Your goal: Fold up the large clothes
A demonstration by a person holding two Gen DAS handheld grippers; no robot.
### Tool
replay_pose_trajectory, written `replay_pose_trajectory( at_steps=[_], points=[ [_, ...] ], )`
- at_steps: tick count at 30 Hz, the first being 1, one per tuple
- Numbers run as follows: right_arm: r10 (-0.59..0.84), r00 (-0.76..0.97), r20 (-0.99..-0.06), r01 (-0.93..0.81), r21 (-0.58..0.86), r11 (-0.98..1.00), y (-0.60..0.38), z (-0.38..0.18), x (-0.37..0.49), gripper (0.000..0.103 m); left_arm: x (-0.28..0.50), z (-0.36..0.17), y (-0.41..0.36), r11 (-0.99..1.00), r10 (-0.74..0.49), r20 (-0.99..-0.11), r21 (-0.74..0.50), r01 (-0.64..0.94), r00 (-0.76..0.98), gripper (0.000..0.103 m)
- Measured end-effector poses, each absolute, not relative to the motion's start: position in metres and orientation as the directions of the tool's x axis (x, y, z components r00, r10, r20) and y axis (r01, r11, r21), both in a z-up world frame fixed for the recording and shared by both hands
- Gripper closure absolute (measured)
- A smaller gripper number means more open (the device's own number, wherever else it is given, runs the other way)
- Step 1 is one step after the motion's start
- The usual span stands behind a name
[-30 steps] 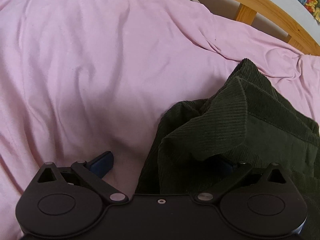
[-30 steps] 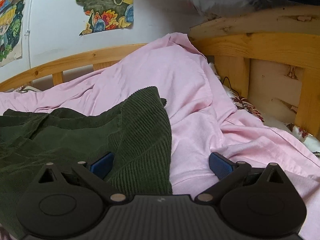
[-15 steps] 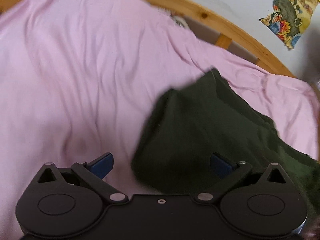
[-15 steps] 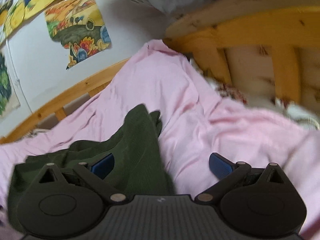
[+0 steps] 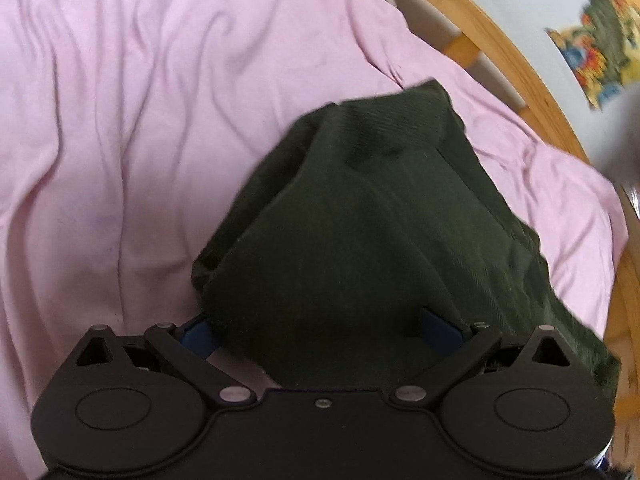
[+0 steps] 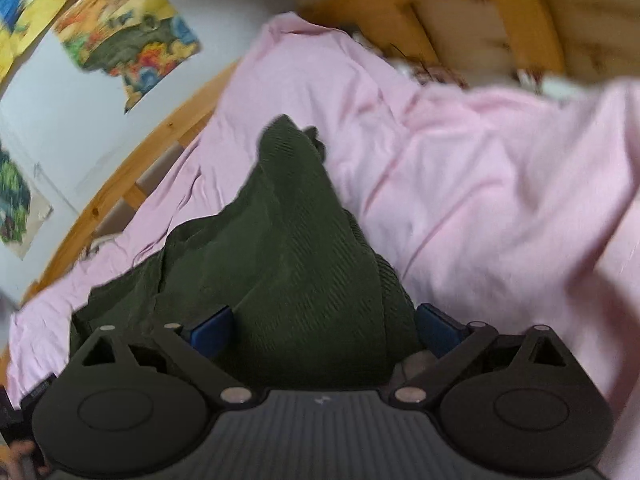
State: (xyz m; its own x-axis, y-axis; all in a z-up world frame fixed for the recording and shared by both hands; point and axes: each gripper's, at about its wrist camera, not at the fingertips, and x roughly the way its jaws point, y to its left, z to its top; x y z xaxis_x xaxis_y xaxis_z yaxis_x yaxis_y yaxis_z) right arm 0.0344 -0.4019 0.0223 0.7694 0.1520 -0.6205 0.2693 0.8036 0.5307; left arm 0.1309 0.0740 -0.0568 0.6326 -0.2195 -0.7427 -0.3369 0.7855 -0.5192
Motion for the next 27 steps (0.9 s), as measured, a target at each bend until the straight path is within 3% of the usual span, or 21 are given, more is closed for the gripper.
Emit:
replay_pose_trajectory(
  at_steps=[2, 3, 5, 7, 10, 16, 19, 23, 26, 27],
  points=[
    [0.158, 0.783, -0.601, 0.282, 0.571, 0.771, -0.408, 0.016, 0.036, 0.007, 0.131, -0.054, 0.072, 0.789, -0.174, -0.753, -0.492, -0.368, 0.634, 0.022],
    [0.162, 0.788, -0.594, 0.287, 0.586, 0.758, -0.409, 0.015, 0.036, 0.014, 0.129, -0.051, 0.072, 0.789, -0.141, -0.762, -0.472, -0.393, 0.632, 0.030],
    [0.176, 0.790, -0.588, 0.279, 0.599, 0.751, -0.408, 0.012, 0.038, 0.029, 0.125, -0.045, 0.074, 0.787, -0.085, -0.765, -0.444, -0.428, 0.638, 0.069],
    [0.193, 0.790, -0.582, 0.248, 0.591, 0.768, -0.401, 0.011, 0.039, 0.060, 0.124, -0.038, 0.078, 0.788, -0.092, -0.744, -0.460, -0.408, 0.662, 0.077],
    [0.144, 0.815, -0.561, 0.174, 0.475, 0.863, -0.377, 0.025, 0.039, 0.072, 0.124, -0.020, 0.074, 0.825, -0.083, -0.709, -0.443, -0.350, 0.701, 0.082],
    [0.159, 0.884, -0.440, 0.006, 0.349, 0.937, -0.338, 0.049, 0.037, 0.076, 0.115, 0.032, 0.095, 0.824, -0.093, -0.554, -0.509, -0.248, 0.827, 0.084],
    [0.218, 0.875, -0.433, -0.092, 0.292, 0.952, -0.316, 0.053, 0.038, 0.076, 0.092, 0.048, 0.113, 0.833, -0.054, -0.492, -0.503, -0.233, 0.869, 0.084],
    [0.263, 0.827, -0.497, -0.155, 0.248, 0.956, -0.294, 0.043, 0.038, 0.075, 0.058, 0.030, 0.135, 0.800, 0.009, -0.539, -0.501, -0.329, 0.843, 0.083],
    [0.253, 0.796, -0.550, -0.097, 0.297, 0.950, -0.302, 0.037, 0.041, 0.063, 0.041, -0.007, 0.139, 0.784, 0.005, -0.619, -0.486, -0.388, 0.785, 0.082],
    [0.240, 0.799, -0.552, -0.082, 0.295, 0.952, -0.305, 0.038, 0.040, 0.051, 0.036, -0.015, 0.138, 0.780, 0.009, -0.622, -0.486, -0.395, 0.783, 0.082]
  ],
)
